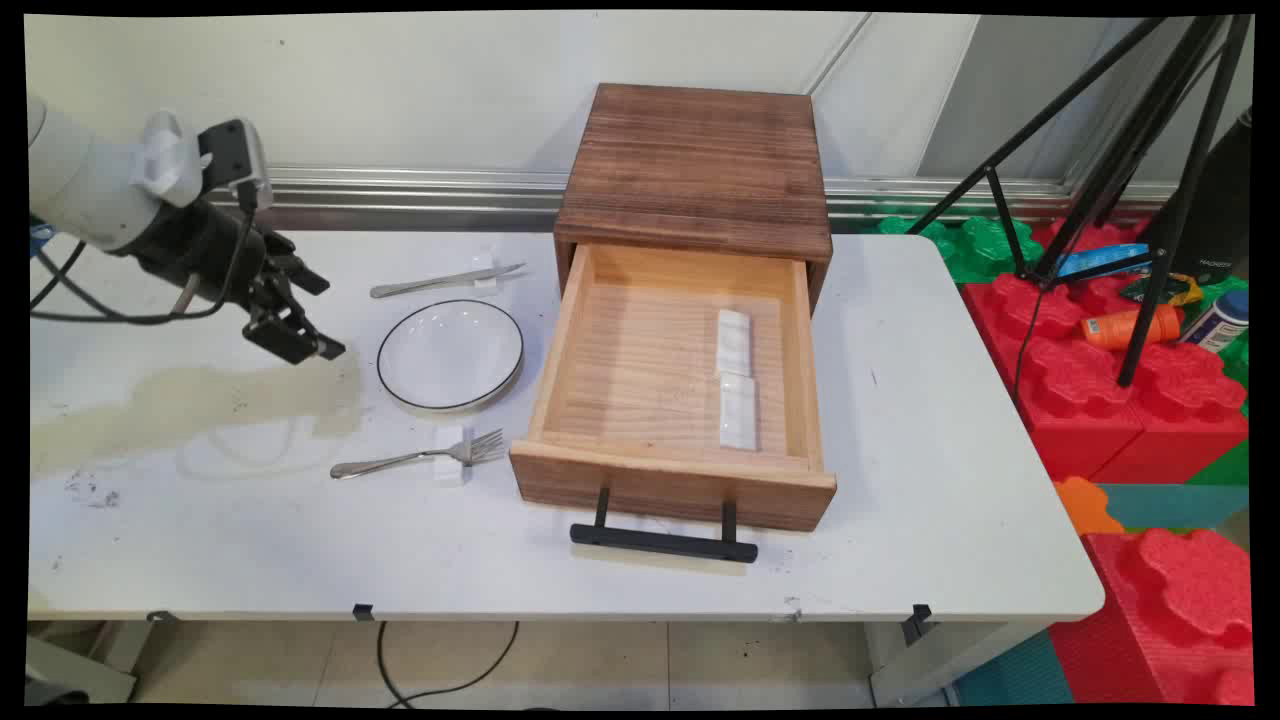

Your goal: Pick up the knife from the left of the white plate

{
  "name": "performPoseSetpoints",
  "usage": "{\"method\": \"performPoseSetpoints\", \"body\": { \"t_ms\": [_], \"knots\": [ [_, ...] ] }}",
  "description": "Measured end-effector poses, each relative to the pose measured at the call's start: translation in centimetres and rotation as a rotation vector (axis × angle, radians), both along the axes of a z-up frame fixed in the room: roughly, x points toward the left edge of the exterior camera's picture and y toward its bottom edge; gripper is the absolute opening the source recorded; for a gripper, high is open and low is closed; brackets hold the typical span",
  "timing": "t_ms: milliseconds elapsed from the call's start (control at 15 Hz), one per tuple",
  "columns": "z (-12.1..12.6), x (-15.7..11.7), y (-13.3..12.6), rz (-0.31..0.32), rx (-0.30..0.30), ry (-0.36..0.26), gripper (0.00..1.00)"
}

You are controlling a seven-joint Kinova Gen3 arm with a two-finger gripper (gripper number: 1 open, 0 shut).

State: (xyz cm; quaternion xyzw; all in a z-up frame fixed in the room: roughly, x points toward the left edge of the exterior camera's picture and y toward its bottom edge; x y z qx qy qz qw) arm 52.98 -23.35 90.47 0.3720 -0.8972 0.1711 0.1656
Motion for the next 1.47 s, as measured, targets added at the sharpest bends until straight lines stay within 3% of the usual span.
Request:
{"method": "performPoseSetpoints", "body": {
  "t_ms": [733,1467],
  "knots": [
    [0.2,2.6,-8.5,-0.014,-0.014,-0.066,1.0],
    [-2.7,2.7,-19.3,-0.131,0.025,-0.148,1.0]
  ]
}}
